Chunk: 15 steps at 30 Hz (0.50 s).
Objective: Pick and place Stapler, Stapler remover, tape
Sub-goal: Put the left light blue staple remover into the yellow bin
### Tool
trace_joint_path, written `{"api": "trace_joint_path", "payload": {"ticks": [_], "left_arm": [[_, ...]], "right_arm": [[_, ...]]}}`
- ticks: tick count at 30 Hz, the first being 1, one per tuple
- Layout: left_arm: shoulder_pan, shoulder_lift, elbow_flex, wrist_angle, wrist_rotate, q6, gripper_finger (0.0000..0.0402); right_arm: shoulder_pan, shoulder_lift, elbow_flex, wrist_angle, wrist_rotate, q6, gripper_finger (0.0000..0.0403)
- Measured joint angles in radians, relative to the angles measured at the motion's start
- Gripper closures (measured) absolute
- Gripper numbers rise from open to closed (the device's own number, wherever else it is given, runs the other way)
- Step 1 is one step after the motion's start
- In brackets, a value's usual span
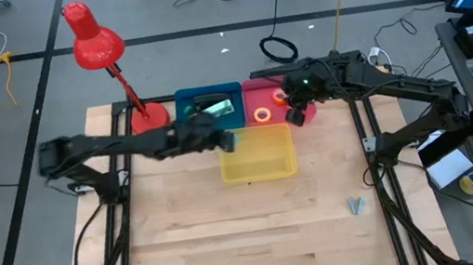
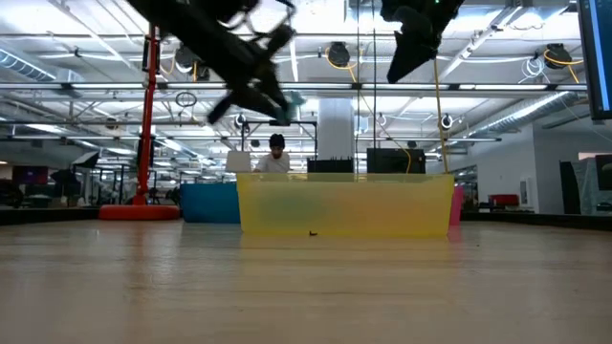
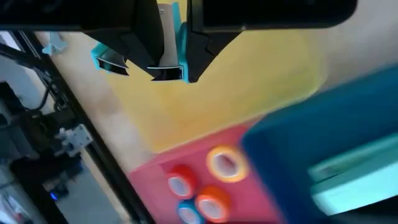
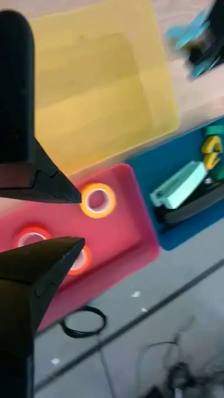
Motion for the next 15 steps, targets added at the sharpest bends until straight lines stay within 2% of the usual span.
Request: {"api": "trace_joint_path", "payload": {"ticks": [2, 6, 12, 15], "left_arm": [[0.028, 0.083, 0.064, 0.01, 0.054, 0.053, 0.0364], [0.063, 0.236, 0.19, -0.076, 0.134, 0.121, 0.0364], [0.081, 0.394, 0.341, -0.258, 0.155, 0.21, 0.0364], [0.085, 0.452, 0.376, -0.269, 0.173, 0.229, 0.0364]], "right_arm": [[0.0, -0.01, 0.0, -0.039, 0.0, 0.04, 0.0314], [0.0, -0.031, 0.0, -0.108, 0.0, 0.103, 0.0314], [0.018, -0.089, -0.004, -0.142, -0.003, 0.173, 0.0314], [0.031, -0.138, -0.038, -0.127, -0.003, 0.199, 0.0314]]}}
